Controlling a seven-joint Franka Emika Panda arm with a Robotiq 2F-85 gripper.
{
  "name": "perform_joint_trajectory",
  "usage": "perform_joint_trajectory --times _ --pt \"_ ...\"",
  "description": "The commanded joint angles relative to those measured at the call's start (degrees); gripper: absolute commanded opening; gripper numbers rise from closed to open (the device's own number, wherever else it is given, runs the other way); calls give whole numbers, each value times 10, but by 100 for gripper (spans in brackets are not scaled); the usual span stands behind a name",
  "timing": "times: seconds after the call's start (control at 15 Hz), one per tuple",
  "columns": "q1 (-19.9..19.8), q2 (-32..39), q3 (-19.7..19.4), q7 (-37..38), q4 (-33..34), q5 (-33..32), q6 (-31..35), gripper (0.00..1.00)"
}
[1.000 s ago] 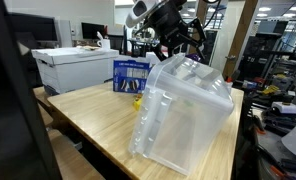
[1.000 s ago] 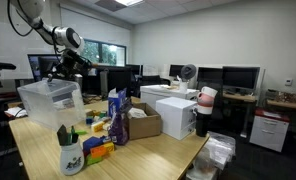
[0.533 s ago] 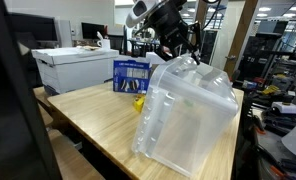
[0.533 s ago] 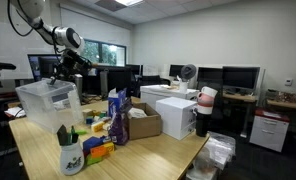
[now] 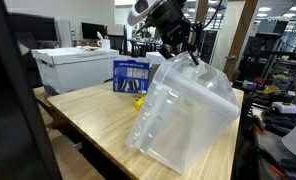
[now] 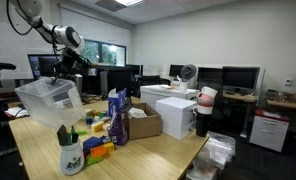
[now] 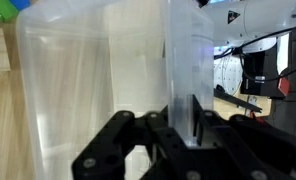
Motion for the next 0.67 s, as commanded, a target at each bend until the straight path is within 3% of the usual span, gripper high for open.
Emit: perform_joint_trajectory --times 0.0,0.6 --pt "-8 -24 2 16 -18 13 14 4" --pt "-10 -47 0 28 -42 21 22 3"
